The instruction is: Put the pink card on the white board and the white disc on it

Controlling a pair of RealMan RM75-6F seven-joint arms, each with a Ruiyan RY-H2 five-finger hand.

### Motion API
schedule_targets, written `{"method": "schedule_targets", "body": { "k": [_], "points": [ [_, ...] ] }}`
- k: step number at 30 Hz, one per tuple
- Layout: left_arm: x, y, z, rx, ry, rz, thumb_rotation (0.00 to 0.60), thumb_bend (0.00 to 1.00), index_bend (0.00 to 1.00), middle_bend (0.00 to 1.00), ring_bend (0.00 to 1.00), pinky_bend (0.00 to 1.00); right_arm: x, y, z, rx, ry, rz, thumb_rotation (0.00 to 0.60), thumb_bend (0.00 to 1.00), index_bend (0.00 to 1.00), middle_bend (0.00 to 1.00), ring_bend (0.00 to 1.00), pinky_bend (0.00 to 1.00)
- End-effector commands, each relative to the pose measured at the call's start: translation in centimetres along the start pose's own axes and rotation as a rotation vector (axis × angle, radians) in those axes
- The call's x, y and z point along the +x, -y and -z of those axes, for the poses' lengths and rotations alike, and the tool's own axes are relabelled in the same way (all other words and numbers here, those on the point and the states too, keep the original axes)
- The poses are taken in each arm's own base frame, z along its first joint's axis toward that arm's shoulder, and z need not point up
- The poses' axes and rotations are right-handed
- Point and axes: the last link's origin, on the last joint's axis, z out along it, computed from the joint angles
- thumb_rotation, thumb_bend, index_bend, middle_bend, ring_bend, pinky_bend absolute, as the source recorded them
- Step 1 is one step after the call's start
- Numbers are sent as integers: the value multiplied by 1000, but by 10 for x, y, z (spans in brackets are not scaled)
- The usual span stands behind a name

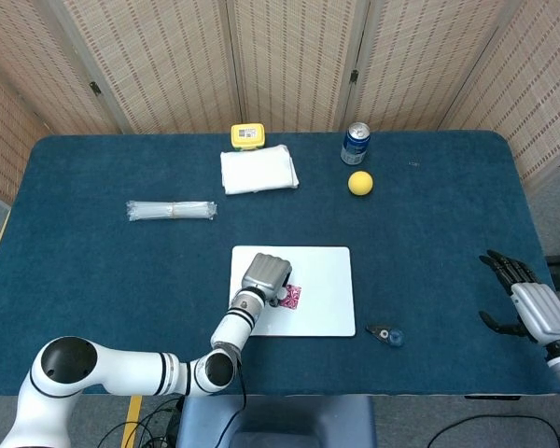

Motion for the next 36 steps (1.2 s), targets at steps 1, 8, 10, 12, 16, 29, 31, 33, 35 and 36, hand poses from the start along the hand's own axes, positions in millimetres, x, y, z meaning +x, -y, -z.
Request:
{"method": "schedule_targets", "body": {
  "k": [1, 8, 10, 12, 16, 29, 31, 33, 35, 36],
  "points": [
    [-2, -3, 0, -6, 6, -1, 600, 272, 566, 1000, 982, 974, 0, 0, 0, 2, -1, -1, 600, 238, 0, 0, 0, 0],
    [-6, -9, -3, -9, 12, -17, 600, 272, 564, 1000, 982, 974, 1, 2, 3, 20, -5, -8, 600, 237, 0, 0, 0, 0],
    [-6, -9, -4, -7, 8, -17, 600, 272, 564, 1000, 982, 975, 2, 1, 4, 19, -4, -8, 600, 237, 0, 0, 0, 0],
    [-5, -8, -5, -6, 7, -15, 600, 272, 564, 1000, 982, 974, 1, 1, 3, 17, -1, -9, 600, 238, 0, 0, 0, 0],
    [-6, -4, -7, -1, 14, -6, 600, 272, 555, 1000, 981, 974, 1, 0, 2, 14, 1, -8, 600, 238, 0, 0, 0, 0],
    [0, 2, 2, -10, -16, -1, 600, 272, 409, 1000, 982, 974, 0, 2, 3, 20, 1, 1, 600, 238, 0, 0, 0, 0],
    [3, 5, 11, -10, -36, -7, 600, 272, 409, 1000, 981, 974, 0, 3, 3, 25, 3, 4, 600, 238, 0, 0, 0, 0],
    [8, 11, 25, -7, -64, -17, 600, 272, 408, 1000, 977, 970, -1, 4, 4, 31, 4, 7, 600, 238, 0, 0, 0, 0],
    [13, 18, 42, -2, -90, -22, 600, 272, 402, 1000, 963, 961, -1, 5, 5, 37, 3, 11, 600, 237, 0, 0, 0, 0],
    [16, 25, 55, 4, -108, -20, 600, 272, 394, 1000, 950, 952, -1, 6, 7, 41, 1, 12, 600, 237, 0, 0, 0, 0]
  ]
}}
